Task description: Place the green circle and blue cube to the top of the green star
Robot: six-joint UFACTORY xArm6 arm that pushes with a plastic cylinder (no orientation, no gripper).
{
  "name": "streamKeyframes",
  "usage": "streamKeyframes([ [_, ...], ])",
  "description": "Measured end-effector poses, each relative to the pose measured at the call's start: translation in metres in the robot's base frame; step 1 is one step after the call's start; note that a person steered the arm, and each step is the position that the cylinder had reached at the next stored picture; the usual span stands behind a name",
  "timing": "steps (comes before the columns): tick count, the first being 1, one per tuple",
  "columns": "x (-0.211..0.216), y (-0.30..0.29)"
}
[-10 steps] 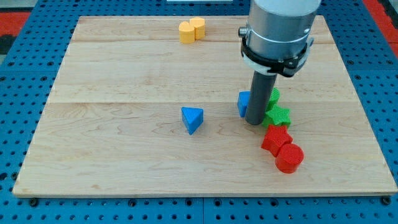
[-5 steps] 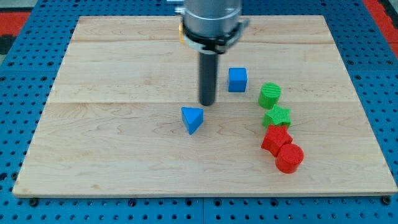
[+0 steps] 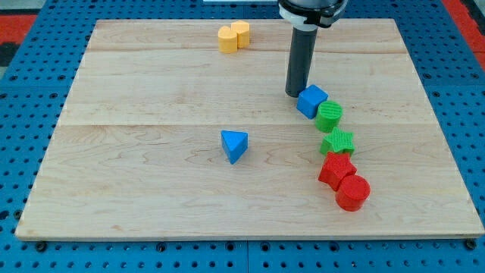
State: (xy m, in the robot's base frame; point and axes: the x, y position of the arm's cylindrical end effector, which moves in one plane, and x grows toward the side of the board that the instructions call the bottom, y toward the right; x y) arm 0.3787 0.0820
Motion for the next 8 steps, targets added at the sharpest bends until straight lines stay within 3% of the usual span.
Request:
streamKeyframes([
  [3,0.022,-0.037],
  [8,0.004,0.029],
])
